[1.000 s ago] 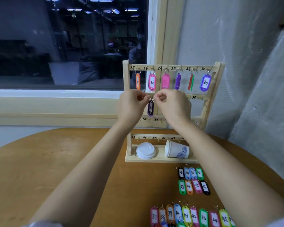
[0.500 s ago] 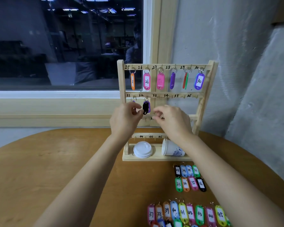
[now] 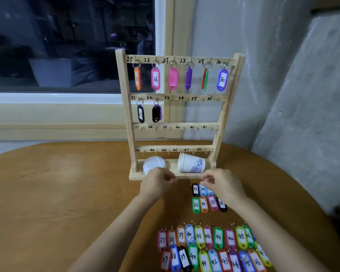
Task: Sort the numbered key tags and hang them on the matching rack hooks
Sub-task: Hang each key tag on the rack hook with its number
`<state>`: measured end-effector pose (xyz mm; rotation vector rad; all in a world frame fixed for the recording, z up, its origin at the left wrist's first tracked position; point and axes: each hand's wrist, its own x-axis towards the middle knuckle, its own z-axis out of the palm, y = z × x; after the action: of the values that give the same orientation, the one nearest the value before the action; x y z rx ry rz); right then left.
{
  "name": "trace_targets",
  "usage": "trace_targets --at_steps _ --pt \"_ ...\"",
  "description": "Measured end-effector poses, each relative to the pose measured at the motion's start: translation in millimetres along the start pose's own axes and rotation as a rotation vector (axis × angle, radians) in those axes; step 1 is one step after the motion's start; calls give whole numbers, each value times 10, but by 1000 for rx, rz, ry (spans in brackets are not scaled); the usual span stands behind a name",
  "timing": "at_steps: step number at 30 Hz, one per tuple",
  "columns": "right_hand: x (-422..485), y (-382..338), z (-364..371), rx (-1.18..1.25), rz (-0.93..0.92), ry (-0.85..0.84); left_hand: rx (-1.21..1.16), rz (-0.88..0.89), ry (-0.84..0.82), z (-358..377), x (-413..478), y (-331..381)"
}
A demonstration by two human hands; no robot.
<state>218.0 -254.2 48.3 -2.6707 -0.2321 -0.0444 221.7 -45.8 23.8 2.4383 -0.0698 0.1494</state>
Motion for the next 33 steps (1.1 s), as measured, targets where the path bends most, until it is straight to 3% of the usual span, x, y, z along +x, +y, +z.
trace_targets --at_steps 5,18,33 --pt "-63 176 160 2 8 -63 -7 -16 -105 414 61 -2" --pt "-30 193 308 -61 -100 -97 69 -31 -81 677 268 193" --pt "-55 -36 -12 264 -65 -21 -108 30 -37 38 223 282"
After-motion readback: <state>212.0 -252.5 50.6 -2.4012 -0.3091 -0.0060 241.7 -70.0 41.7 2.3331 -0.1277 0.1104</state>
